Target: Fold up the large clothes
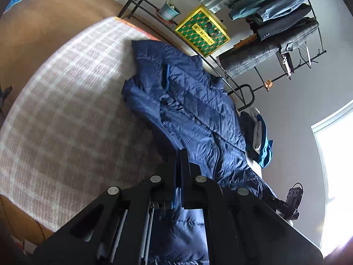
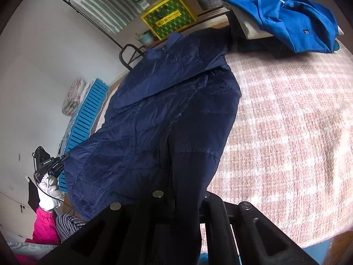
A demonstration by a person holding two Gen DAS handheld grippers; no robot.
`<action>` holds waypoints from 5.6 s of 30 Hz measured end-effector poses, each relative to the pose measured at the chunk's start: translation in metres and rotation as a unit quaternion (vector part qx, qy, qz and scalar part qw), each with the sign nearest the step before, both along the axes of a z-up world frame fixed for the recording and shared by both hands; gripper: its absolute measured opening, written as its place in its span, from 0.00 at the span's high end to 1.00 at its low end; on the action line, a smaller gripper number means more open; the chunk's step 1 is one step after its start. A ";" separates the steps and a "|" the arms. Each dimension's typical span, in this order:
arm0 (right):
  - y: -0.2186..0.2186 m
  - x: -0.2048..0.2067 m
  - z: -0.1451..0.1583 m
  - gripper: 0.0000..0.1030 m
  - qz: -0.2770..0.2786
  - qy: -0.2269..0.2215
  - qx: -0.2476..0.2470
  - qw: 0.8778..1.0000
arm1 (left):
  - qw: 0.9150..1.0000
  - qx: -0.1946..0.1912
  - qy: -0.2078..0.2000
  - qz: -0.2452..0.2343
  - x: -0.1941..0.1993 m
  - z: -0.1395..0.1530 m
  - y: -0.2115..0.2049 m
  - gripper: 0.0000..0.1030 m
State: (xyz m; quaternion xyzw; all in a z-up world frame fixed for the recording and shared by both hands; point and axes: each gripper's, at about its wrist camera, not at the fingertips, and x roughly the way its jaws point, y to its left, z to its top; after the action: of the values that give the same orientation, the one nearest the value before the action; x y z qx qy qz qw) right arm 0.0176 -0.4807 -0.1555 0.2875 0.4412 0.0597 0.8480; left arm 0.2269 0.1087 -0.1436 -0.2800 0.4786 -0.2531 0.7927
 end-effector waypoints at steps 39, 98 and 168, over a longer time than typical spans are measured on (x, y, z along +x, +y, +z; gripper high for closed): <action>-0.087 0.248 -0.018 0.41 -0.045 0.056 -0.075 0.995 | 0.991 0.119 0.025 0.057 0.233 -0.065 -0.048 0.50; -0.083 0.401 -0.030 0.93 -0.059 0.055 -0.226 0.971 | 0.994 0.068 0.046 0.068 0.360 -0.106 -0.122 0.92; 0.033 0.195 -0.050 0.54 0.000 0.036 -0.242 0.970 | 0.922 0.294 -0.166 -0.188 0.149 -0.098 -0.364 0.32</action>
State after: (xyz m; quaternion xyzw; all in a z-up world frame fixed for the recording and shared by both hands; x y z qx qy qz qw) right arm 0.2128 -0.4476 -0.2056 0.0757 0.4732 -0.0591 0.8757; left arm 0.3758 -0.2553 -0.2420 0.1064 0.4370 -0.2880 0.8454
